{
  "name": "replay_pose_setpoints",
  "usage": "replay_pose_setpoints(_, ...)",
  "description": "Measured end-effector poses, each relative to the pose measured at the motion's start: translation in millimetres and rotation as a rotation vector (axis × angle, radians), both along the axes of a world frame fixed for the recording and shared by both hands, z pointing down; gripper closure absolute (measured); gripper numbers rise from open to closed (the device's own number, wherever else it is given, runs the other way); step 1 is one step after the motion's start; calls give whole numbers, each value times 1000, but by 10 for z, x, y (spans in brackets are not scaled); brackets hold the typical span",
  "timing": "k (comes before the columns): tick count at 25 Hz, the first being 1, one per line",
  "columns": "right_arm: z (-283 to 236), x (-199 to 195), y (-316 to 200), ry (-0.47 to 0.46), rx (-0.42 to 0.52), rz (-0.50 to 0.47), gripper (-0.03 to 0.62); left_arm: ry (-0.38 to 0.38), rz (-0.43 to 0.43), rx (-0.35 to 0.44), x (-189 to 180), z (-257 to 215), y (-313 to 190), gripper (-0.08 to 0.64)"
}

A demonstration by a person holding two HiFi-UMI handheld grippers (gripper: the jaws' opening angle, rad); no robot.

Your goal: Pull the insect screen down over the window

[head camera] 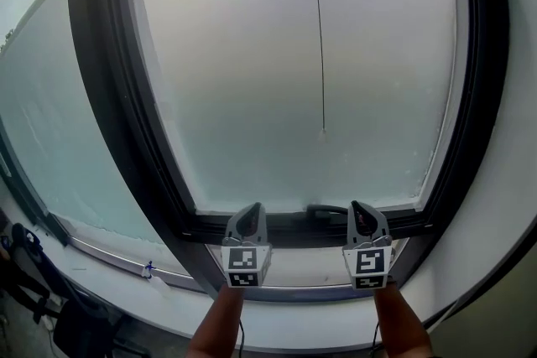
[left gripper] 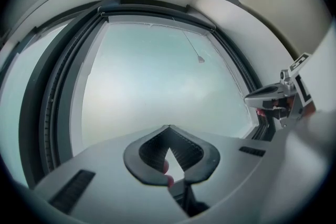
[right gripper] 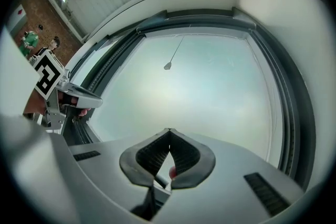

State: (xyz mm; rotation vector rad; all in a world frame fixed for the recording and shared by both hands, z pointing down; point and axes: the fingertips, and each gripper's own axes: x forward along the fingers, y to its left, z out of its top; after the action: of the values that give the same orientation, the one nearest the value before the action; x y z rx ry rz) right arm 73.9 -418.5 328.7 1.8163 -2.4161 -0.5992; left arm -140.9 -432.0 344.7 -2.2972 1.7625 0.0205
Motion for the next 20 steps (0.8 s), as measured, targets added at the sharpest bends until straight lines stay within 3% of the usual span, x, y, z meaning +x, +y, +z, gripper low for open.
replay_pose_setpoints(4,-345,-111,-77,27,78,-6,588,-42,3,71,56,-330,-100,557)
replay_pose_setpoints(12,-1086,-57,-107,193,239,19,588,-282,-35,219,56,-1248,-184,557)
replay_pose_setpoints(16,-1423,-13,-113,191,257,56,588,-303,-42,294,33,-1761,-151,557)
replay_pose_setpoints(20,-1744,-35,-171,290,320,70,588,-369,-56,348,85,-2083,-171,557)
